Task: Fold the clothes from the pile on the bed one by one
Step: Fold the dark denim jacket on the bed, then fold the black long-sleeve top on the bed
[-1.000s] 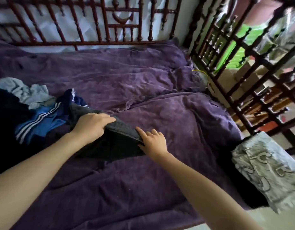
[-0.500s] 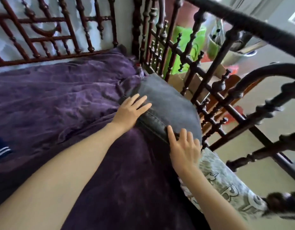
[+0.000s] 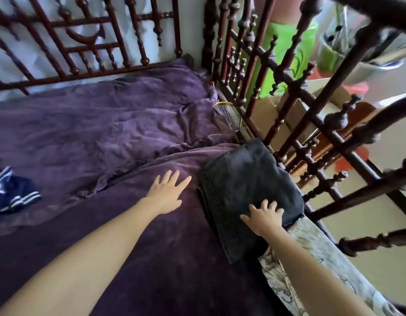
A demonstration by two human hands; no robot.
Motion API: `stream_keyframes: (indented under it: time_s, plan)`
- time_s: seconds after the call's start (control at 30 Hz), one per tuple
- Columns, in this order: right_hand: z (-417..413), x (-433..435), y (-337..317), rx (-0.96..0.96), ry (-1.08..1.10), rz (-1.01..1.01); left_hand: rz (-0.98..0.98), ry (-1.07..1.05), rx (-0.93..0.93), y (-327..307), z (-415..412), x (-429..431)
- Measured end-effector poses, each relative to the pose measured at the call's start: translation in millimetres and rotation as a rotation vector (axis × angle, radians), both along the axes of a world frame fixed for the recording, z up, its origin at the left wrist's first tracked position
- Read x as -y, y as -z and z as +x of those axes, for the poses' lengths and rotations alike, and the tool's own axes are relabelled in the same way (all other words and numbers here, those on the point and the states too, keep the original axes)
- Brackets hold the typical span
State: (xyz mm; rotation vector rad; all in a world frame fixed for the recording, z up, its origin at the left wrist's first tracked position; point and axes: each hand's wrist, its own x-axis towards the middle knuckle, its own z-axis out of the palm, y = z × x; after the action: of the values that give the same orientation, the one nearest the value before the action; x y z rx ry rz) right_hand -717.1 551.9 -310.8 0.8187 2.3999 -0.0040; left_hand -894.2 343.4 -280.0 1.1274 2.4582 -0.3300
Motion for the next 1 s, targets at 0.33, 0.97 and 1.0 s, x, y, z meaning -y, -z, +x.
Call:
stream_keyframes:
  time_s: [0.33,0.97,1.0]
  plan:
    - [-63,148,-65,-0.367,-0.39,-0.111,0.244,-0.372,-0.247,-59,33,199]
    - [-6,597,-124,-0.511,-1.116,-0.191,0.226,-1.045,-0.497,-101,258,676]
    - [1,613,-125,-0.504,-1.119,-0.186,0.227,-1.061,-0.501,-104,265,694]
